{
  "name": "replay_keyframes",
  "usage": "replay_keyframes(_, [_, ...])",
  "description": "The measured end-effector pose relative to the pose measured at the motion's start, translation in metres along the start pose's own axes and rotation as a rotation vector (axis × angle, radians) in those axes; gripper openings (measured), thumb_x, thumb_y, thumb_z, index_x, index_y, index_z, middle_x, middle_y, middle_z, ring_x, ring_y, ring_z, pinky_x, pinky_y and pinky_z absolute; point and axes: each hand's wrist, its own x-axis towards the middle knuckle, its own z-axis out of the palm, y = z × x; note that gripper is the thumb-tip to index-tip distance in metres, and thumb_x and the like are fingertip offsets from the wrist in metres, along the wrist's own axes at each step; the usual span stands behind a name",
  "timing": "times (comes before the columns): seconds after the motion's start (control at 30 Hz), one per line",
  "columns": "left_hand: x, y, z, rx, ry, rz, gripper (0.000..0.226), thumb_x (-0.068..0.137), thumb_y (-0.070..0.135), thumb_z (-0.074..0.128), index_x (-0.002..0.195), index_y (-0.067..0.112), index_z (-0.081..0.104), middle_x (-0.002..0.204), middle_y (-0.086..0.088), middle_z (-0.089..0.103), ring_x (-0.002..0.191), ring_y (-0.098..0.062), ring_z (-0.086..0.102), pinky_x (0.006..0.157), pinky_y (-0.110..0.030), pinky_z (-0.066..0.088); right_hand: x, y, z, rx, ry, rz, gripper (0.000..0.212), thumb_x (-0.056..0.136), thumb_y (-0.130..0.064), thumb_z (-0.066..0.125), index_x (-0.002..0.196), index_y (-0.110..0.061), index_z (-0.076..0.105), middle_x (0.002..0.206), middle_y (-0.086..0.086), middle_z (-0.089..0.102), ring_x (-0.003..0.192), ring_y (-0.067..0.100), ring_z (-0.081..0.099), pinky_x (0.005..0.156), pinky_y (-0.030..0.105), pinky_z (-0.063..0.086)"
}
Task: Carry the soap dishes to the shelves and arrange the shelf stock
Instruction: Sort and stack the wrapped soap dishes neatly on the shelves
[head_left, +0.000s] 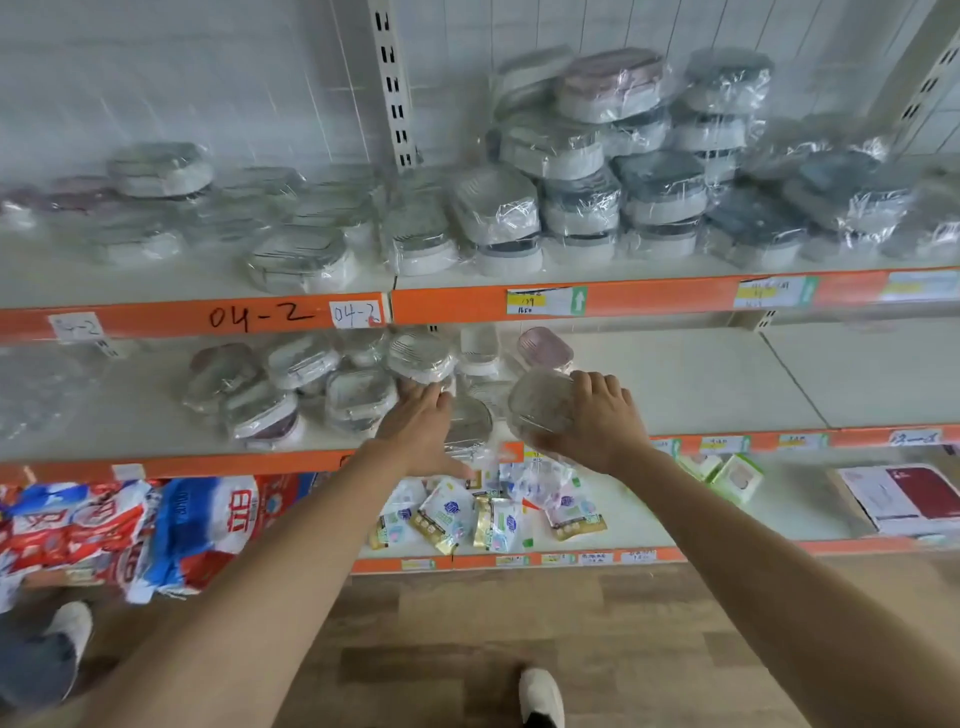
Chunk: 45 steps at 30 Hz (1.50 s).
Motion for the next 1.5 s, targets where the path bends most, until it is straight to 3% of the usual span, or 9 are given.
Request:
replay_keyframes(0.1, [0.017,0.004,0.026,-0.018,-0.061,0.020,0.108,0.068,0.070,0.068,0.142,0.003,0.028,0.140,-0.010,0.032,0.133,-0.027,0.027,0.112,-0.036,0.028,0.008,0.016,0.027,0.018,-0.076,0.048,0.095,0.074,-0.070,0.060,0.139,-0.008,0.029,0.138,0.008,0.039,0.127,0.025,0.035,0.106,0.035,0.028])
replay_keyframes(0.33, [0.087,0.013,0.082,-0.121,-0.033,-0.063,0.108,0.067,0.068,0.070,0.143,0.003,0.029,0.138,-0.010,0.035,0.128,-0.026,0.033,0.107,-0.036,0.031,0.054,0.059,0.098,0.069,-0.113,0.111,0.094,0.074,-0.066,0.063,0.138,-0.006,0.030,0.138,0.011,0.039,0.127,0.028,0.035,0.106,0.036,0.028])
replay_keyframes(0.47, [0.143,0.015,0.100,-0.170,0.013,-0.078,0.118,0.068,0.065,0.072,0.151,0.005,0.013,0.154,-0.015,0.020,0.142,-0.030,0.021,0.115,-0.040,0.021,0.095,0.084,0.136,0.111,-0.088,0.132,0.095,0.073,-0.065,0.066,0.138,-0.005,0.030,0.137,0.012,0.039,0.127,0.029,0.035,0.106,0.036,0.028])
replay_keyframes(0.63, [0.208,0.017,0.131,-0.215,0.110,-0.059,0.111,0.068,0.058,0.076,0.146,0.002,0.021,0.152,-0.015,0.025,0.139,-0.030,0.025,0.114,-0.044,0.028,0.144,0.109,0.189,0.119,-0.058,0.120,0.094,0.073,-0.063,0.067,0.137,-0.005,0.031,0.138,0.012,0.039,0.128,0.030,0.034,0.105,0.037,0.029])
replay_keyframes(0.73, [0.232,0.013,0.148,-0.222,0.146,-0.041,0.110,0.070,0.056,0.076,0.148,0.003,0.020,0.152,-0.014,0.023,0.141,-0.029,0.022,0.116,-0.041,0.024,0.165,0.118,0.211,0.162,-0.006,0.109,0.092,0.074,-0.059,0.068,0.138,-0.005,0.031,0.138,0.013,0.039,0.128,0.030,0.034,0.104,0.037,0.028])
replay_keyframes(1.03, [0.254,0.006,0.160,-0.123,0.239,-0.048,0.112,0.074,0.060,0.070,0.151,0.005,0.011,0.156,-0.011,0.017,0.143,-0.028,0.018,0.117,-0.038,0.018,0.211,0.137,0.225,0.126,0.015,0.095,0.094,0.078,-0.058,0.066,0.143,-0.006,0.023,0.144,0.012,0.033,0.132,0.030,0.030,0.109,0.036,0.023])
replay_keyframes(1.2, [0.261,0.018,0.159,0.056,0.286,-0.169,0.108,0.080,0.073,0.051,0.150,0.002,0.010,0.154,-0.015,0.021,0.141,-0.030,0.021,0.117,-0.038,0.014,0.215,0.138,0.221,0.068,-0.032,0.099,0.095,0.077,-0.063,0.063,0.142,-0.006,0.024,0.142,0.012,0.035,0.132,0.029,0.032,0.109,0.036,0.025])
replay_keyframes(1.5, [0.263,0.020,0.144,0.042,0.154,-0.202,0.118,0.074,0.079,0.051,0.151,0.001,0.006,0.156,-0.016,0.016,0.143,-0.030,0.017,0.117,-0.037,0.014,0.207,0.133,0.216,-0.002,-0.033,0.117,0.102,0.079,-0.064,0.060,0.147,-0.004,0.013,0.150,0.010,0.026,0.138,0.027,0.025,0.113,0.036,0.019])
